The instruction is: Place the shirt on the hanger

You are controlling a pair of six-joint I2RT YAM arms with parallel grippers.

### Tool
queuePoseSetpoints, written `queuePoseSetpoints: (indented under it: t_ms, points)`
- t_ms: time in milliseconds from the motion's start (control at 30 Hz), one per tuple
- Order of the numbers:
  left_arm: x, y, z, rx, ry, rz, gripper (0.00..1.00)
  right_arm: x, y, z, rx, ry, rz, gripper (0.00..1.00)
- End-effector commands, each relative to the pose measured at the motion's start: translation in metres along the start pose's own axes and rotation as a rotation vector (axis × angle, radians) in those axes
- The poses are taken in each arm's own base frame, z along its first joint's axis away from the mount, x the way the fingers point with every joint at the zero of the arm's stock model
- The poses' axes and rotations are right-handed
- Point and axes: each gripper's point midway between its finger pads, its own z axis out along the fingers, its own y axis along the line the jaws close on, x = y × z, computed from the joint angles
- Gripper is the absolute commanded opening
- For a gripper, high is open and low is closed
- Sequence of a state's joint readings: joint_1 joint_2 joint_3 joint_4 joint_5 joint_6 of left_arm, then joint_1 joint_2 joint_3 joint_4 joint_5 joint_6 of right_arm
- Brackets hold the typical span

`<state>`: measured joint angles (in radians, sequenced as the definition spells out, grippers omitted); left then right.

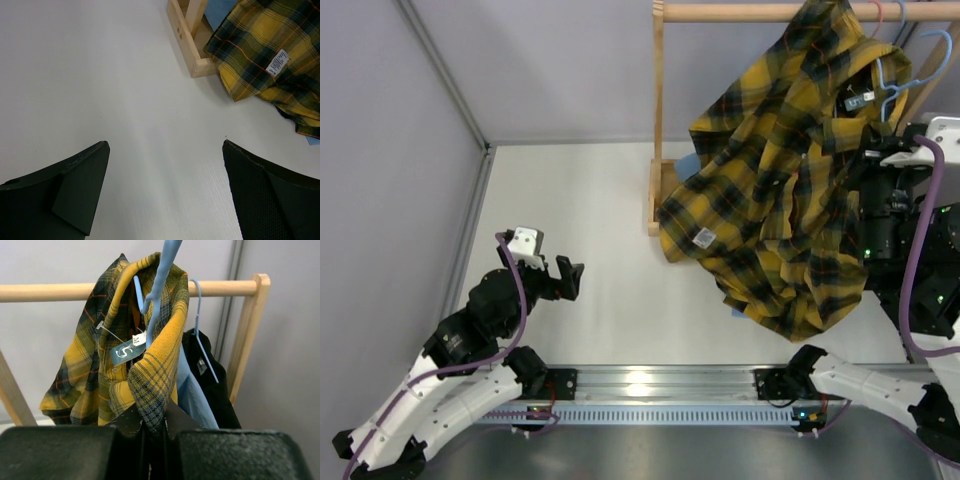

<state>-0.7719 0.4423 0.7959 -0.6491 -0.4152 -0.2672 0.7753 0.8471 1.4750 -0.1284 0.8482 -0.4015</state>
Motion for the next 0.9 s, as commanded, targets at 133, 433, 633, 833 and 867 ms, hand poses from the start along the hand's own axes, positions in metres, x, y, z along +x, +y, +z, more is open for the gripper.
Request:
queuePoseSetpoints:
  t_ms: [133, 433, 633, 833, 867]
  points:
    - [-0.013, 0.002, 0.001, -0.011, -0.054, -0.025, 0.98, 0.012, -0.023, -0.008, 0.142, -0.023, 0.154, 0.0]
    - [-0.014, 0.012, 0.007, -0.048, -0.049, -0.05, 0.98, 0.108, 0.077, -0.006, -0.17, 0.146, 0.157, 0.0]
    - [-0.015, 0.013, 0.006, -0.049, -0.055, -0.048, 0.98, 0.089, 0.103, 0.012, -0.256, 0.13, 0.18, 0.0]
    - [-0.017, 0.017, 0.004, -0.064, -0.065, -0.048, 0.98, 0.069, 0.106, 0.062, -0.326, 0.182, 0.196, 0.0]
    - [-0.018, 0.02, 0.004, -0.077, -0.07, -0.052, 0.98, 0.063, 0.106, 0.064, -0.329, 0.169, 0.201, 0.0]
